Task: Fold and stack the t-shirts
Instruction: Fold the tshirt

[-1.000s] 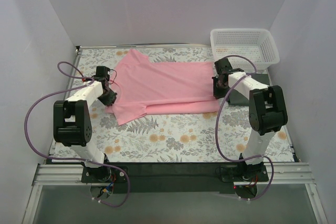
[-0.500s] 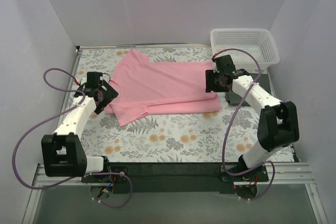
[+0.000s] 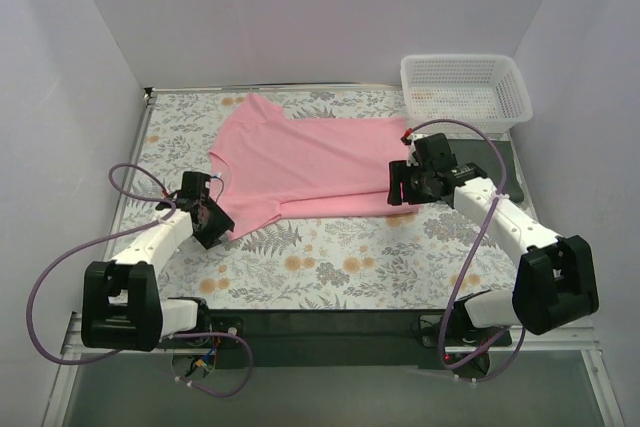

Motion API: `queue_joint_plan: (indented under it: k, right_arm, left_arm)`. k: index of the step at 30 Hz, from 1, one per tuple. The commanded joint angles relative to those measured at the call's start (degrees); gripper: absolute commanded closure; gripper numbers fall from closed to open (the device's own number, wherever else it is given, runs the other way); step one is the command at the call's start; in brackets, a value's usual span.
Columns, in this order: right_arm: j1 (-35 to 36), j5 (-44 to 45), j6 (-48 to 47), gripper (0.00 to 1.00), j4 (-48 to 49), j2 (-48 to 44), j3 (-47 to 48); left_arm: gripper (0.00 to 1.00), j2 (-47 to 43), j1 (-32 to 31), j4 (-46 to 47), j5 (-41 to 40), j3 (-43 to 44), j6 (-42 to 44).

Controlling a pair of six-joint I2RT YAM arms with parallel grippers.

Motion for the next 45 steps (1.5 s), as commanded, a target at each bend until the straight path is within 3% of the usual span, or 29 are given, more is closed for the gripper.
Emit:
queue_joint_plan:
  k: [1,9,15,16,21,29,38,45]
  right_arm:
    - [-0.05,-0.99,-0.60,0.42,2.30,-3.24,-1.43]
    - [-0.05,-0.29,-1.04,0.42,2.65,-5.62,-3.54]
    - [0.04,0.33,-1.21,0.42,2.65,-7.20,-4.24]
    - [0.04,0.50,-1.22,0.42,2.57,-7.37,-4.25]
    - [0.04,0.59,-1.39,0.42,2.48,-7.99,-4.42]
    - [0.04,1.56,-1.74,0.42,2.22,-9.13,-5.39]
    - [-0.05,1.74,-2.71,0.42,0.55,-10.89,-6.44]
    - [-0.05,4.28,-2.88,0.42,0.02,-11.24,-7.06]
  left_arm:
    - [0.59,2.66,-1.85,3.07,0.19,-0.43,-1.13]
    - [0.67,8.21,-4.31,4.48,-3.15,0.80,-1.49]
    - [0.99,8.39,-5.37,3.16,-2.53,2.73,-1.49]
    - [1.00,7.95,-5.37,2.46,-2.45,4.21,-1.40]
    - [1.00,7.77,-5.37,-0.35,-3.59,12.56,0.18]
    - [1.00,16.98,-5.28,1.05,-2.80,26.88,2.02]
    - [1.00,26.75,-3.97,3.42,-2.53,34.02,3.26]
    - [1.00,30.62,-2.03,5.80,-1.04,37.88,-1.57]
